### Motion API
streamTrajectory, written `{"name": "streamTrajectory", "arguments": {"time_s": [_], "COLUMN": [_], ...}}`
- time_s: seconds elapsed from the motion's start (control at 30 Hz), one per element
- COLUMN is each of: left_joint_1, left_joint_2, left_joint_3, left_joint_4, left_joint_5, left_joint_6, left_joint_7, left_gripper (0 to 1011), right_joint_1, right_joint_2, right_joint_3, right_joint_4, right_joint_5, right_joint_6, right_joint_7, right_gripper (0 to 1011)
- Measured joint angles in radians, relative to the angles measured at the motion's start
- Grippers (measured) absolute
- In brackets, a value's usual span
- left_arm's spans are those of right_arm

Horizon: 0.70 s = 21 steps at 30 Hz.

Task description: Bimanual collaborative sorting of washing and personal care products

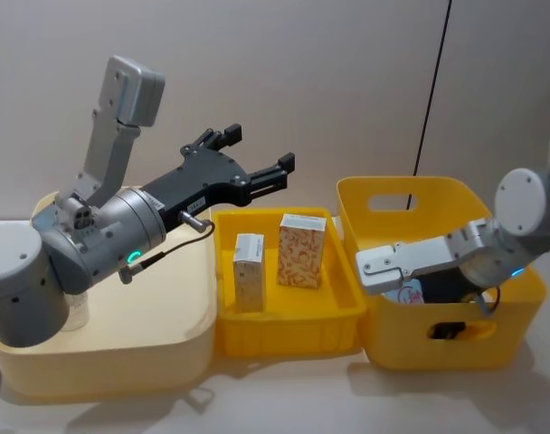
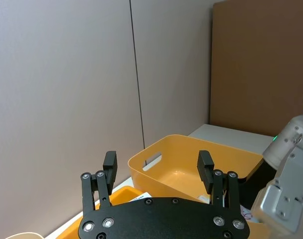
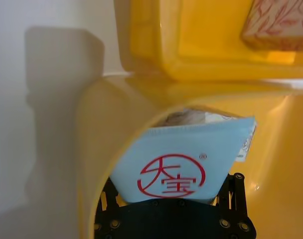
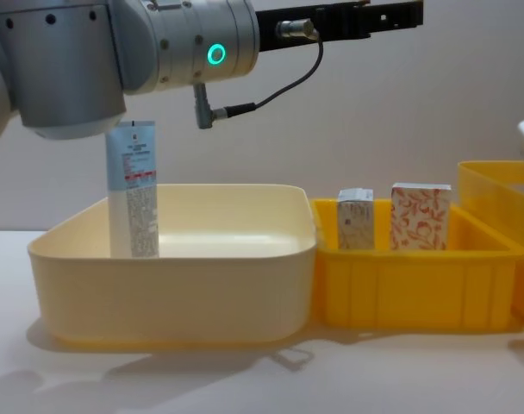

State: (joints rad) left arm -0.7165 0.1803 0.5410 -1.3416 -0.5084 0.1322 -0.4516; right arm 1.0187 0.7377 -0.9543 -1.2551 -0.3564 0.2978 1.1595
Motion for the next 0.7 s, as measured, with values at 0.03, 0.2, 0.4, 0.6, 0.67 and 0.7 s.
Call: {"name": "streamTrajectory", "arguments": {"time_s": [0.03, 0.2, 0.4, 0.6, 0.67, 0.7], "left_joint_1": [0.0, 0.0, 0.0, 0.0, 0.0, 0.0], "left_joint_2": [0.0, 0.0, 0.0, 0.0, 0.0, 0.0], "left_joint_3": [0.0, 0.0, 0.0, 0.0, 0.0, 0.0], "left_joint_4": [0.0, 0.0, 0.0, 0.0, 0.0, 0.0], "left_joint_5": [0.0, 0.0, 0.0, 0.0, 0.0, 0.0], "left_joint_6": [0.0, 0.0, 0.0, 0.0, 0.0, 0.0], "left_joint_7": [0.0, 0.0, 0.0, 0.0, 0.0, 0.0], "left_gripper": [1003, 1003, 1003, 1003, 1003, 1003], "right_joint_1": [0.0, 0.001, 0.012, 0.03, 0.039, 0.043], "right_joint_2": [-0.005, -0.038, -0.065, -0.081, -0.086, -0.088], "right_joint_3": [0.0, 0.008, 0.034, 0.066, 0.082, 0.087], "right_joint_4": [0.005, 0.044, 0.081, 0.111, 0.123, 0.127], "right_joint_5": [0.0, -0.001, 0.003, 0.007, 0.008, 0.009], "right_joint_6": [-0.007, -0.05, -0.077, -0.088, -0.089, -0.089], "right_joint_7": [-0.005, -0.045, -0.096, -0.144, -0.166, -0.175], "right_gripper": [998, 998, 998, 998, 998, 998]}}
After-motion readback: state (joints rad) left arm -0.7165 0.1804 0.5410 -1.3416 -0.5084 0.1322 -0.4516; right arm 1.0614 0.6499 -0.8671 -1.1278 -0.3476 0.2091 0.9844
